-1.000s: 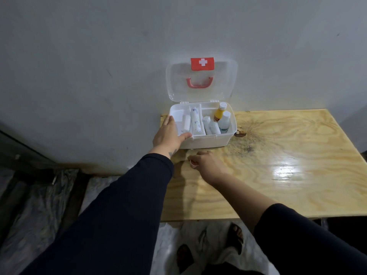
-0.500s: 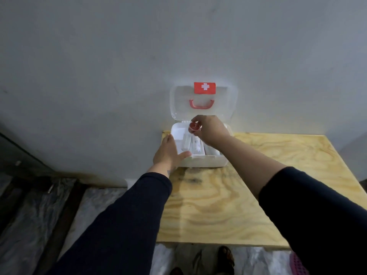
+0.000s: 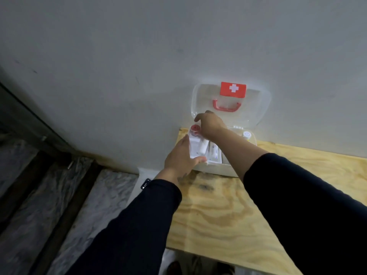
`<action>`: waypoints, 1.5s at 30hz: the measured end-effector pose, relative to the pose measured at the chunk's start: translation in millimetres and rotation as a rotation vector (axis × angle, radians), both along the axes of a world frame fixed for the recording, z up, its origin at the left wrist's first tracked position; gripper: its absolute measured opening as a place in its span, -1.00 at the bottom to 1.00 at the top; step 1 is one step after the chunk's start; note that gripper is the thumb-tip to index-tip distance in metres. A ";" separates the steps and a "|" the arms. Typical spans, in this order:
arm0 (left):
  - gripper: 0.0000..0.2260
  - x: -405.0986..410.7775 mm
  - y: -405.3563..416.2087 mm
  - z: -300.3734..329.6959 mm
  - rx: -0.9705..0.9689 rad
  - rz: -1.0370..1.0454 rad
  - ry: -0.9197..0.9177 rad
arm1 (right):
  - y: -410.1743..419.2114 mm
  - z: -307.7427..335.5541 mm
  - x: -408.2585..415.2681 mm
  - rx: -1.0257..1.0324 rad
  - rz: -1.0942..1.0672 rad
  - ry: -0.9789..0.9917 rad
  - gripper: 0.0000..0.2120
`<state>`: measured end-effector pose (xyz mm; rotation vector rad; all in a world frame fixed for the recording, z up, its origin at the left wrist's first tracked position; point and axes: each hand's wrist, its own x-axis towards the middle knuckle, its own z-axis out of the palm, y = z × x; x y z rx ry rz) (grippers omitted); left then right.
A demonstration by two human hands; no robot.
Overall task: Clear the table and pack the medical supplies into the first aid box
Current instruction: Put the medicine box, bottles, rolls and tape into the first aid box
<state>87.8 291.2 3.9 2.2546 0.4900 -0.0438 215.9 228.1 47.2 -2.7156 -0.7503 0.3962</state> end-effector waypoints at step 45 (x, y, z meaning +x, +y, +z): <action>-0.22 0.7 -4.0 12.5 0.105 -0.021 0.083 | -34.0 -8.5 -25.4 0.127 -0.049 0.007 -0.71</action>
